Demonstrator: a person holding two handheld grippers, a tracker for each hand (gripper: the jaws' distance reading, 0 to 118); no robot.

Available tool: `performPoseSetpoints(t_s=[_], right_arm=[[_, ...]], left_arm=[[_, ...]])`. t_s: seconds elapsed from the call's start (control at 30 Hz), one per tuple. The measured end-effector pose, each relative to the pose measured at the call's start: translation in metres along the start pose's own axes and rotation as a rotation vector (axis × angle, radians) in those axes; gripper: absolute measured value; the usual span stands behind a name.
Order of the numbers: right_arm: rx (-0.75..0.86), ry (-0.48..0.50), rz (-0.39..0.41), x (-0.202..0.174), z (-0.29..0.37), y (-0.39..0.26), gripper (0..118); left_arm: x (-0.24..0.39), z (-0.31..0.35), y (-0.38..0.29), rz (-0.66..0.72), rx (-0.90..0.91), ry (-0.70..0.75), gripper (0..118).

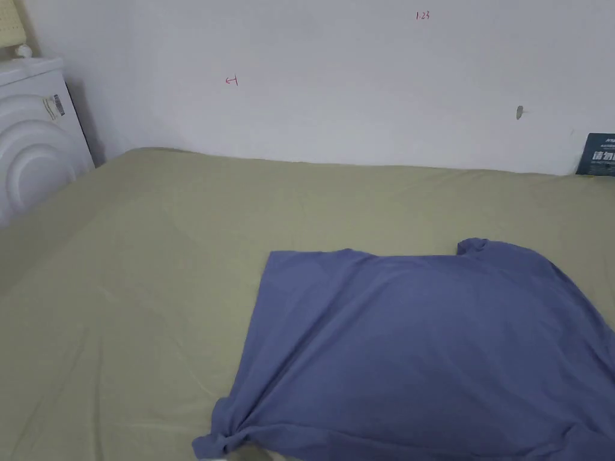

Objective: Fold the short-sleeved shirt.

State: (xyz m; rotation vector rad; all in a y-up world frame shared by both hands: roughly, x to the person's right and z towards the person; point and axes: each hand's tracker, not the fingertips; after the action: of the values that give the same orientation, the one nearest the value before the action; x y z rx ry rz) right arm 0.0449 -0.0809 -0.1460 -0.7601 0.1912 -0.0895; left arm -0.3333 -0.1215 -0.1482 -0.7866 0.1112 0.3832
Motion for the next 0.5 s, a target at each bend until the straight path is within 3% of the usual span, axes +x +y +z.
performPoseSetpoints(t_s=[0.03,0.07,0.1,0.13,0.17,0.27,0.3,0.37,0.43,0.47,0.5], right_arm=[[0.012,-0.002,-0.005,0.005,0.002,0.005,0],[0.029,-0.008,-0.01,0.01,0.004,0.009,0],[0.046,-0.02,-0.014,0.016,0.006,0.014,0],[0.058,-0.04,-0.016,0.023,0.008,0.018,0],[0.065,-0.06,-0.017,0.03,0.009,0.022,0],[0.044,-0.119,-0.032,0.059,0.006,0.027,2],[0.032,-0.156,-0.054,0.069,0.004,0.027,9],[0.005,-0.205,-0.086,0.088,0.001,0.026,49],[-0.01,-0.213,-0.111,0.106,-0.003,0.022,52],[-0.019,-0.228,-0.119,0.111,-0.004,0.022,52],[-0.016,-0.251,-0.133,0.117,-0.005,0.021,52]], left_arm=[[-0.004,-0.002,0.008,-0.009,0.023,0.029,3],[-0.007,-0.004,0.016,-0.017,0.036,0.044,18],[-0.013,-0.008,0.024,-0.022,0.051,0.065,59],[-0.017,-0.014,0.031,-0.023,0.057,0.085,89],[-0.02,-0.02,0.035,-0.018,0.041,0.105,100],[-0.029,-0.04,0.045,0.045,0.011,0.095,101],[-0.03,-0.05,0.047,0.059,-0.009,0.108,100],[-0.034,-0.066,0.051,0.069,-0.036,0.113,90],[-0.036,-0.075,0.056,0.083,-0.045,0.114,25],[-0.036,-0.078,0.058,0.087,-0.035,0.096,9],[-0.03,-0.077,0.059,0.084,-0.045,0.073,2]])
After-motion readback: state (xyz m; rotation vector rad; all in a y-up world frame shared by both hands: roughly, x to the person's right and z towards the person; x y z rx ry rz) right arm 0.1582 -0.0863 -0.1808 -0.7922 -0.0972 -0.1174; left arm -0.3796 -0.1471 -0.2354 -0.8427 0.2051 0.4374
